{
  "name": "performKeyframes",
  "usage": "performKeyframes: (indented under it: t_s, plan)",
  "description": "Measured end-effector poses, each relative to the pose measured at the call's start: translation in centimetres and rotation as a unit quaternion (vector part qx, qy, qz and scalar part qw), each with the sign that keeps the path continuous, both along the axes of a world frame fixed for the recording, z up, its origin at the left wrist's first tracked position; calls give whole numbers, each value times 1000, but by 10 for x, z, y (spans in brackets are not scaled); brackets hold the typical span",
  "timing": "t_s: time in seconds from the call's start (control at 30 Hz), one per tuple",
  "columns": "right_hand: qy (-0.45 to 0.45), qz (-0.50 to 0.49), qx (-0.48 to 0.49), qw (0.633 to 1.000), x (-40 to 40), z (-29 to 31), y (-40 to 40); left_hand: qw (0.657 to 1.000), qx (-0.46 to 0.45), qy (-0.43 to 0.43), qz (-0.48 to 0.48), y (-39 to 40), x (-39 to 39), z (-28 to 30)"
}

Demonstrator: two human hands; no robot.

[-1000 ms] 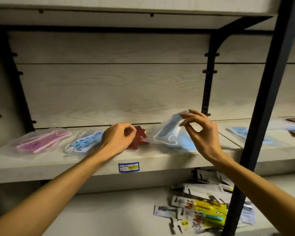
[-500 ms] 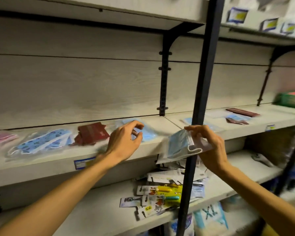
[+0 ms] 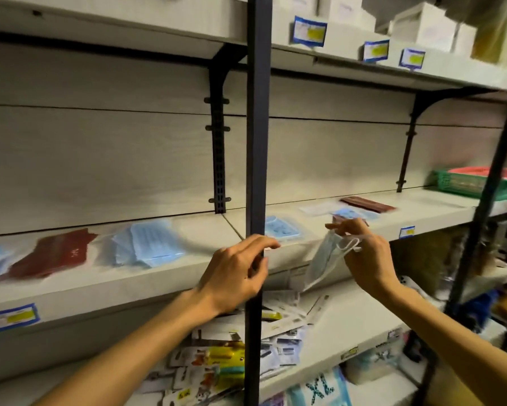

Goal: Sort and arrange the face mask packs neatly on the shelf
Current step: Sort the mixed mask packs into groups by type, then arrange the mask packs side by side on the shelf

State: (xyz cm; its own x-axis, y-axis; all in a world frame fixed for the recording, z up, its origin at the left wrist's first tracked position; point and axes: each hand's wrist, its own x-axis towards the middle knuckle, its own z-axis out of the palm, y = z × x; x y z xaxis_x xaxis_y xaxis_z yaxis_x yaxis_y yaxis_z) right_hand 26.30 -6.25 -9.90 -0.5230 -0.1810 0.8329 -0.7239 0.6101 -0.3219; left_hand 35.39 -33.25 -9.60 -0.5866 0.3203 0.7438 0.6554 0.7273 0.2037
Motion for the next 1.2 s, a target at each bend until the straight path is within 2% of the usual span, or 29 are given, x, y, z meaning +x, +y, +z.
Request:
performKeyframes:
  t_s: [0.1, 0.27, 0.43, 0.5, 0.57, 0.63, 0.7, 0.77, 0.83, 0.9, 1.0, 1.1, 1.2]
  plan:
    - [30, 52, 3, 998, -38, 21, 9, 999, 35, -23, 12, 40, -18, 3]
    - [66, 142, -69, 985, -93, 70, -7, 980, 179, -55, 68, 87, -55, 29]
    - [75, 166, -114, 977, -131, 75, -12, 968, 153, -81, 180, 100, -85, 40]
    - [45, 154, -64, 985, -143, 48, 1, 961, 165, -98, 201, 101, -94, 33]
    - [-28, 142, 74, 987, -157, 21, 16, 953, 168, -129, 215, 102, -105, 24]
    - [-132, 159, 185, 961, -170, 7, 26, 944, 102, -176, 259, 101, -120, 17]
    - [-211, 191, 194, 939, -176, 5, 30, 924, -16, -228, 308, 102, -137, 17]
    - [-224, 194, 165, 941, -182, 7, 34, 891, -114, -282, 337, 105, -155, 21]
    - [-217, 172, 152, 949, -193, 9, 46, 865, -132, -326, 359, 109, -173, 25]
    - [-195, 134, 147, 961, -212, 14, 63, 852, -136, -319, 391, 115, -192, 32]
    - [-194, 76, 166, 964, -249, 26, 91, 869, -148, -274, 385, 132, -230, 48]
    - [-259, 31, 217, 941, -289, 35, 114, 885, -154, -305, 317, 157, -279, 59]
    - [-337, -3, 257, 906, -322, 38, 130, 881, -197, -321, 288, 178, -329, 57]
